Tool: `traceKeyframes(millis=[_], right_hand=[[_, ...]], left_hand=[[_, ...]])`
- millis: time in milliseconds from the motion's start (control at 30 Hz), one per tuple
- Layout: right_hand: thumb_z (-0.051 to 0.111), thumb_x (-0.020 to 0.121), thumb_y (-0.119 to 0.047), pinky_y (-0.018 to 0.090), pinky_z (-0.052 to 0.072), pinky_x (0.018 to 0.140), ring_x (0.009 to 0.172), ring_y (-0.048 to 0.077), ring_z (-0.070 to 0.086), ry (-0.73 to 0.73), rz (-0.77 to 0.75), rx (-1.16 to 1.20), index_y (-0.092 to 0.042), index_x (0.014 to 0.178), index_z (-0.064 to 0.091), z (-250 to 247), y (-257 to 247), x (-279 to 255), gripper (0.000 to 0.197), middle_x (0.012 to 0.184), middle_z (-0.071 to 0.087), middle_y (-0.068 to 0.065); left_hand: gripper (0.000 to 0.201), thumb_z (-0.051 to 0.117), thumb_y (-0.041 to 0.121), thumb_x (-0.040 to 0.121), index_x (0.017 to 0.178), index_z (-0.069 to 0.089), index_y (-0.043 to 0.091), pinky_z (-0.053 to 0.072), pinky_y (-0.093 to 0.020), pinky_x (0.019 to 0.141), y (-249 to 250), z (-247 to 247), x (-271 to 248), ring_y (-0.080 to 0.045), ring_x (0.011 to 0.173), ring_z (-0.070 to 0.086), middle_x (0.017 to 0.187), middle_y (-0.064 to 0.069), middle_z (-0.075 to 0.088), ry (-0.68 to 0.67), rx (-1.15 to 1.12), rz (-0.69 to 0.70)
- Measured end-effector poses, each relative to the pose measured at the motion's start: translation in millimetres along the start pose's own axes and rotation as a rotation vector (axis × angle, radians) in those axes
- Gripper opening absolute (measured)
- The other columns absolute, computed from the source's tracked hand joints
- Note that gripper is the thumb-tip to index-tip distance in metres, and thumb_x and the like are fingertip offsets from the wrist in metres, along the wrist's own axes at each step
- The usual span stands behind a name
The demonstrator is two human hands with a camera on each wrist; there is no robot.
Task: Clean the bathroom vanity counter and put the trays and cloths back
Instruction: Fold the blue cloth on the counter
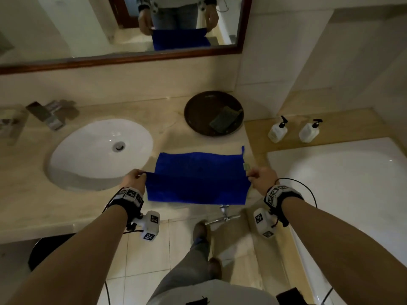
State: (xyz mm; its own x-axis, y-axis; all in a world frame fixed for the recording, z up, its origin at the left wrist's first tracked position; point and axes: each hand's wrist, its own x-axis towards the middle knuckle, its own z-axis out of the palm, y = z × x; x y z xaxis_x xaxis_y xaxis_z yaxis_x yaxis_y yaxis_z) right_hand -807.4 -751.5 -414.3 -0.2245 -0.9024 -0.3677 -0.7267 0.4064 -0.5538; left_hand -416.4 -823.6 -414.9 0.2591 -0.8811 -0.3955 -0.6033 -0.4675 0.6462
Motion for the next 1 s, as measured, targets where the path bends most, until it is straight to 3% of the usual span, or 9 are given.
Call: traceKeyframes(millis=[133,233,300,500,633,767,867,933,1000], right_hand=[[0.061,0.090,-0.013,0.027,0.046,0.082,0.093,0.023,0.063,-0.016,0.023,-0.088,-0.011,0.102,0.071,-11,-12,45,0.016,0.102,0.069,0.009],[0.059,0.091,-0.016,0.025,0.042,0.077,0.096,0.025,0.061,-0.039,0.042,-0.163,-0.014,0.103,0.070,-21,-23,80,0.016,0.102,0.068,0.010],[0.056,0.093,-0.016,0.024,0.041,0.073,0.096,0.026,0.061,-0.050,0.072,-0.206,-0.012,0.100,0.070,-23,-27,101,0.016,0.101,0.068,0.011],[0.046,0.095,-0.013,0.030,0.044,0.083,0.104,0.029,0.058,-0.192,0.181,-0.372,-0.005,0.107,0.064,-21,-36,136,0.023,0.113,0.062,0.014],[0.047,0.094,-0.019,0.030,0.045,0.080,0.100,0.028,0.059,-0.241,0.116,-0.452,-0.008,0.106,0.062,-29,-38,158,0.023,0.111,0.064,0.012],[0.051,0.092,-0.020,0.032,0.046,0.084,0.103,0.027,0.058,-0.258,0.062,-0.458,-0.012,0.108,0.061,-38,-48,182,0.020,0.108,0.061,0.005],[0.050,0.085,-0.024,0.036,0.052,0.078,0.088,0.028,0.063,-0.272,-0.042,-0.409,-0.019,0.080,0.062,-30,-54,206,0.014,0.087,0.063,0.003],[0.049,0.081,-0.019,0.039,0.053,0.078,0.086,0.030,0.063,-0.344,-0.132,-0.416,-0.024,0.069,0.058,-20,-64,222,0.016,0.088,0.067,0.007],[0.050,0.086,-0.016,0.037,0.054,0.080,0.089,0.028,0.062,-0.440,-0.208,-0.527,-0.022,0.082,0.065,-19,-82,225,0.016,0.095,0.066,0.006]], left_hand=[[0.018,0.052,0.019,0.093,0.103,0.066,0.014,0.049,-0.038,0.087,23,13,46,-0.035,0.095,0.061,0.099,-0.016,0.068,0.019,0.054,-0.039],[0.020,0.051,0.020,0.094,0.107,0.066,0.013,0.046,-0.037,0.088,42,25,81,-0.037,0.101,0.059,0.107,-0.016,0.068,0.006,0.107,-0.063],[0.022,0.049,0.020,0.094,0.110,0.064,0.014,0.045,-0.036,0.084,50,33,98,-0.037,0.102,0.058,0.110,-0.015,0.066,-0.012,0.134,-0.102],[0.029,0.049,0.023,0.092,0.119,0.055,0.016,0.042,-0.034,0.071,57,52,120,-0.035,0.092,0.057,0.116,-0.018,0.061,-0.012,0.137,-0.280],[0.030,0.051,0.023,0.092,0.120,0.056,0.013,0.041,-0.034,0.073,55,55,125,-0.037,0.100,0.057,0.119,-0.018,0.060,-0.022,0.146,-0.297],[0.028,0.052,0.028,0.093,0.116,0.058,0.013,0.041,-0.034,0.073,54,53,116,-0.033,0.094,0.056,0.113,-0.016,0.062,0.013,0.137,-0.326],[0.023,0.052,0.020,0.092,0.113,0.057,0.010,0.044,-0.035,0.075,51,56,103,-0.031,0.089,0.056,0.110,-0.017,0.062,0.063,0.044,-0.372],[0.024,0.052,0.016,0.091,0.114,0.060,0.010,0.046,-0.035,0.081,45,58,89,-0.033,0.096,0.059,0.112,-0.017,0.063,0.142,0.013,-0.435],[0.024,0.052,0.016,0.090,0.112,0.062,0.013,0.047,-0.035,0.087,37,61,65,-0.034,0.103,0.059,0.113,-0.016,0.065,0.235,-0.004,-0.530]])
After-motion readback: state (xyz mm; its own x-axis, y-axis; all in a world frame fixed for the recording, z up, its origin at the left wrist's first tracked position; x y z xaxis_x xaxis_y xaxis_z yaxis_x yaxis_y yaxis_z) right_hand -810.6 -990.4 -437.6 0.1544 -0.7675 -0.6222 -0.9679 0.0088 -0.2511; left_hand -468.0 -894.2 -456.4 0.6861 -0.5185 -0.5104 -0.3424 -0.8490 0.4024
